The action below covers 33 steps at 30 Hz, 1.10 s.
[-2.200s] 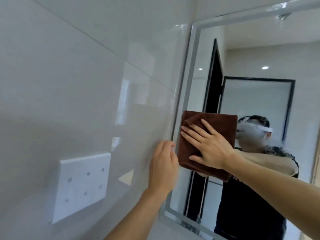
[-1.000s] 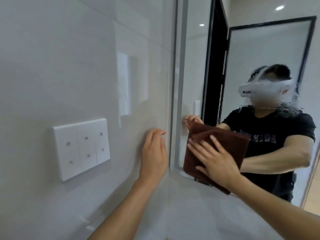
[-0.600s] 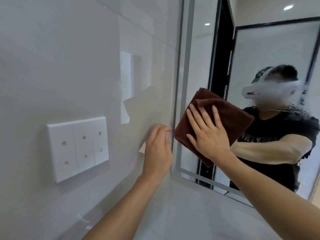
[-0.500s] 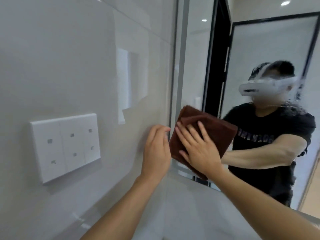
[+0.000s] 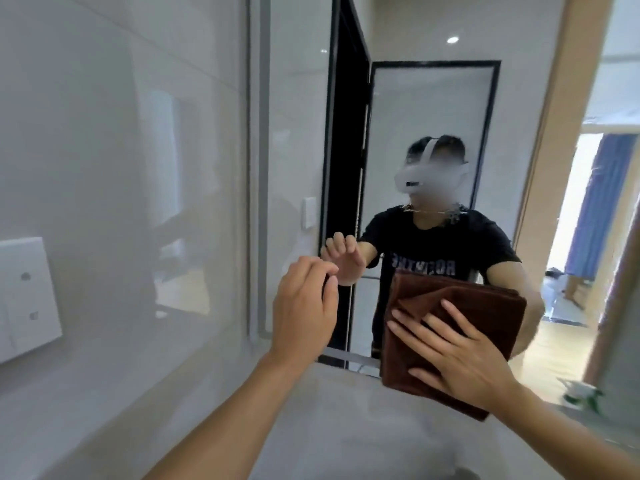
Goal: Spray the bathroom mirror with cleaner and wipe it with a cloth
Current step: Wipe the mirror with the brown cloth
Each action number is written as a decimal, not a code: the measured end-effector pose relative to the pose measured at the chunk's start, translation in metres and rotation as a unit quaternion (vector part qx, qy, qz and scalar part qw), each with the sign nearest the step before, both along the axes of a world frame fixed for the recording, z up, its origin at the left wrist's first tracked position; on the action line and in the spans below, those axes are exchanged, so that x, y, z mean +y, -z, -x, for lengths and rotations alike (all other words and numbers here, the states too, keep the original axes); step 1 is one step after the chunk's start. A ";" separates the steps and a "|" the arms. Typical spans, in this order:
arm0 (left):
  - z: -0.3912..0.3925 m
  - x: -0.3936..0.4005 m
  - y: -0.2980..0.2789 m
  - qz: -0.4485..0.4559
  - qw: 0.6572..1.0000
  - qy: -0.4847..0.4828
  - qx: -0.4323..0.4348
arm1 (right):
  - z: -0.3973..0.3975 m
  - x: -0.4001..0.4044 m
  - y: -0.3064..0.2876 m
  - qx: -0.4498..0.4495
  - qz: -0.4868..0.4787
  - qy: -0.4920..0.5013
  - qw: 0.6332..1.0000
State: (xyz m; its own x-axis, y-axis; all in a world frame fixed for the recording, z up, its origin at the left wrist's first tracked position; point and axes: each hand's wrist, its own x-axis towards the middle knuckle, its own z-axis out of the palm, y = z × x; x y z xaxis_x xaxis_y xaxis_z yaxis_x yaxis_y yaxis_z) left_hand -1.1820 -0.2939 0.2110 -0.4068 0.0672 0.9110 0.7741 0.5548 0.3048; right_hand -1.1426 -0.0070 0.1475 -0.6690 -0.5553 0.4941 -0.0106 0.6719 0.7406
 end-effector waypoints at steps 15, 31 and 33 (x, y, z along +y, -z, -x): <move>-0.001 -0.016 -0.098 -0.045 0.995 -0.001 0.084 | 0.030 -0.057 -0.210 0.215 0.196 0.005 0.957; 0.006 0.008 -0.073 -0.016 0.998 -0.029 0.061 | 0.023 -0.042 -0.085 0.078 0.121 -0.015 0.989; 0.007 0.013 -0.082 -0.005 0.997 -0.034 0.065 | 0.011 -0.022 -0.097 0.091 0.126 0.003 0.988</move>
State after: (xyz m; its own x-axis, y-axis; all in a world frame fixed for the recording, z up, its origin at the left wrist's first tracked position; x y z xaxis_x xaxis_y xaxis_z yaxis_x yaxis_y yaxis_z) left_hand -1.1885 -0.2808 0.2934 -0.2894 0.0338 0.9566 0.7679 0.6048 0.2109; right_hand -1.1538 -0.0292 0.2447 -0.5590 -0.3962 0.7284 0.1117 0.8345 0.5396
